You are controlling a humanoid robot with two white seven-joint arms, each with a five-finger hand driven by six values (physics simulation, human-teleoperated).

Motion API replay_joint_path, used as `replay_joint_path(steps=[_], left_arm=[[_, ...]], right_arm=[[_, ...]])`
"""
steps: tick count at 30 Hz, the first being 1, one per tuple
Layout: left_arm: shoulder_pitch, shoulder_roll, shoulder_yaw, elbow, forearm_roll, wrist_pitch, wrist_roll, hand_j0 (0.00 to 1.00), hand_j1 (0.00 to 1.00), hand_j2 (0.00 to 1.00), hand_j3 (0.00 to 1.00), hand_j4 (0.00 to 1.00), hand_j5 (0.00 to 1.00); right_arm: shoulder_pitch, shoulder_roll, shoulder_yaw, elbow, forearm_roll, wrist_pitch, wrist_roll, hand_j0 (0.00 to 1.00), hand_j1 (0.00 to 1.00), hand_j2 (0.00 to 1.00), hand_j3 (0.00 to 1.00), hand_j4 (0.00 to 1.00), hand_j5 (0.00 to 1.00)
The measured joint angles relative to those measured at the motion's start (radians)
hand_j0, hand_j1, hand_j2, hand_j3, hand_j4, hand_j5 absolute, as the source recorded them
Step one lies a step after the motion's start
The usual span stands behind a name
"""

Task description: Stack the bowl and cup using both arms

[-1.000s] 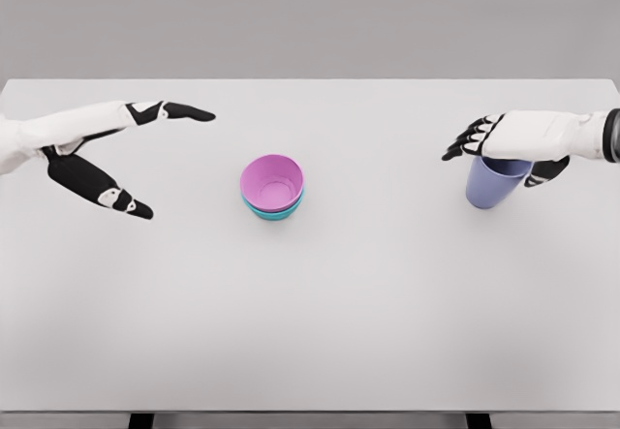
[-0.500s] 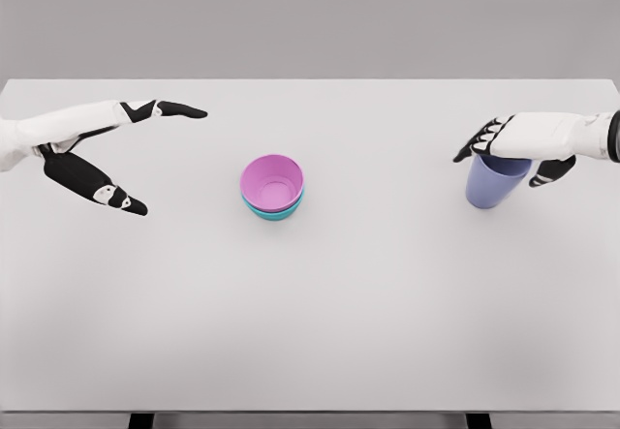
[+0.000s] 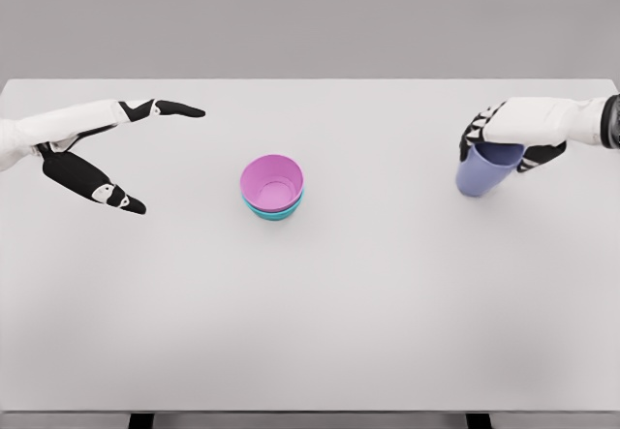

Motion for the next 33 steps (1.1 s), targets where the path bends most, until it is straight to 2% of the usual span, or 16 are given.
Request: replay_joint_path(steps=[10, 15, 21, 28, 33], left_arm=[[0.000, -0.001, 0.002, 0.001, 0.000, 0.001, 0.000, 1.00, 1.00, 1.00, 1.00, 1.00, 1.00], [0.000, -0.001, 0.003, 0.001, 0.000, 0.002, 0.000, 1.00, 1.00, 1.00, 1.00, 1.00, 1.00], [0.000, -0.001, 0.003, 0.001, 0.000, 0.002, 0.000, 1.00, 1.00, 1.00, 1.00, 1.00, 1.00], [0.000, -0.001, 0.003, 0.001, 0.000, 0.002, 0.000, 1.00, 1.00, 1.00, 1.00, 1.00, 1.00], [0.000, -0.001, 0.003, 0.001, -0.001, 0.002, 0.000, 1.00, 1.00, 1.00, 1.00, 1.00, 1.00]], right_arm=[[-0.048, 0.047, -0.010, -0.012, -0.001, 0.000, 0.000, 0.65, 0.65, 0.65, 0.65, 0.65, 0.65], [-0.092, 0.113, -0.011, -0.019, -0.002, 0.000, 0.000, 0.65, 0.65, 0.65, 0.65, 0.65, 0.65], [-0.112, 0.186, -0.010, -0.028, -0.001, -0.001, 0.000, 0.65, 0.65, 0.65, 0.65, 0.65, 0.65], [-0.114, 0.246, -0.012, -0.085, 0.000, -0.001, 0.001, 0.65, 0.65, 0.65, 0.65, 0.65, 0.65], [-0.114, 0.278, -0.015, -0.156, 0.000, -0.001, 0.001, 0.65, 0.65, 0.65, 0.65, 0.65, 0.65]])
